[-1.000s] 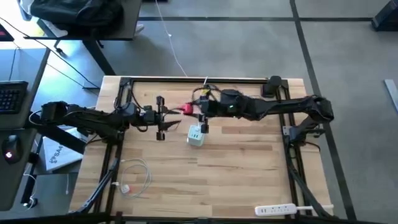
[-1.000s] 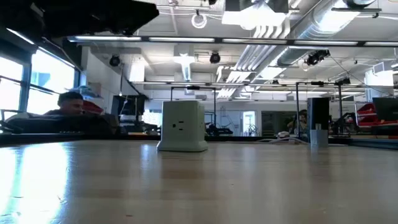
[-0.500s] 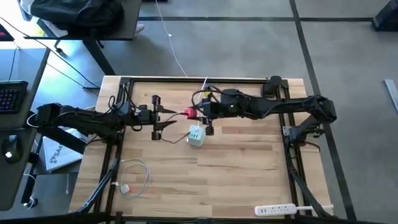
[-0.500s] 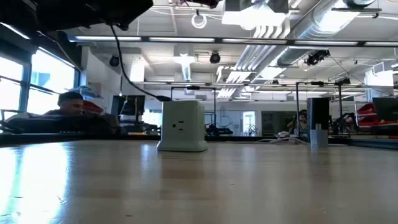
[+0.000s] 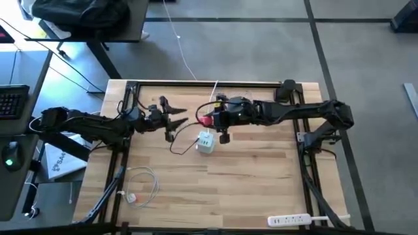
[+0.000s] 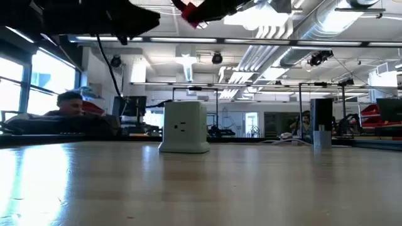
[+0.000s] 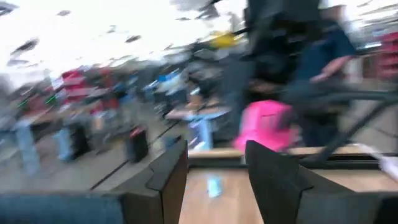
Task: Insert USB
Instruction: Insert the pink charger adapter into the top white outlet extension
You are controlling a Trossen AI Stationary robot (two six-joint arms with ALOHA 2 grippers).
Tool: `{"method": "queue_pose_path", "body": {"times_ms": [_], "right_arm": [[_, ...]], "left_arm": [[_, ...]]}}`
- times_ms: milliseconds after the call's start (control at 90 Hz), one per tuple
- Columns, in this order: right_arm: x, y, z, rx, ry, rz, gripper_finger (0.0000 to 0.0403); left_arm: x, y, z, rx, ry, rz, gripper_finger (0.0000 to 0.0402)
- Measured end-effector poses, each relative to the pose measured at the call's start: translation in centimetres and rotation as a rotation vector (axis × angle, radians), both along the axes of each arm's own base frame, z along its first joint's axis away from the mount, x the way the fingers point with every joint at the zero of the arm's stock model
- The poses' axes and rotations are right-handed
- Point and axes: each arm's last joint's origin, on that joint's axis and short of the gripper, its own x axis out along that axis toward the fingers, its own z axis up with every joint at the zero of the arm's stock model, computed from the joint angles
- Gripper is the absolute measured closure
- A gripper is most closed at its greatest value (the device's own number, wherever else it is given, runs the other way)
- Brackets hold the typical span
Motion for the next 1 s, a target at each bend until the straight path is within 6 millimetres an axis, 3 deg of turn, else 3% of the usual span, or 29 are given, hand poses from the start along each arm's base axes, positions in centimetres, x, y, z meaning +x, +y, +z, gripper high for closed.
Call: {"method": "queue_pose_path", "body": {"times_ms": [189,444,789,1000], "right_arm": [[-0.1,1.1,-1.7,0.067,0.135,0.053,0.0288],[0.4,1.8,-4.5,-0.010,0.294,0.139,0.0288],[1.4,1.6,-8.3,-0.461,0.467,0.460,0.0288],[1.9,1.5,-8.8,-0.624,0.465,0.549,0.0288]], "left_arm": [[-0.1,0.6,-1.1,-0.092,0.098,0.038,0.0259],[0.0,0.5,-1.7,-0.347,0.072,-0.094,0.0259],[1.9,-1.1,-4.4,-0.618,0.121,-0.114,0.0244],[3.2,-1.7,-6.2,-0.733,0.123,-0.126,0.0206]]}}
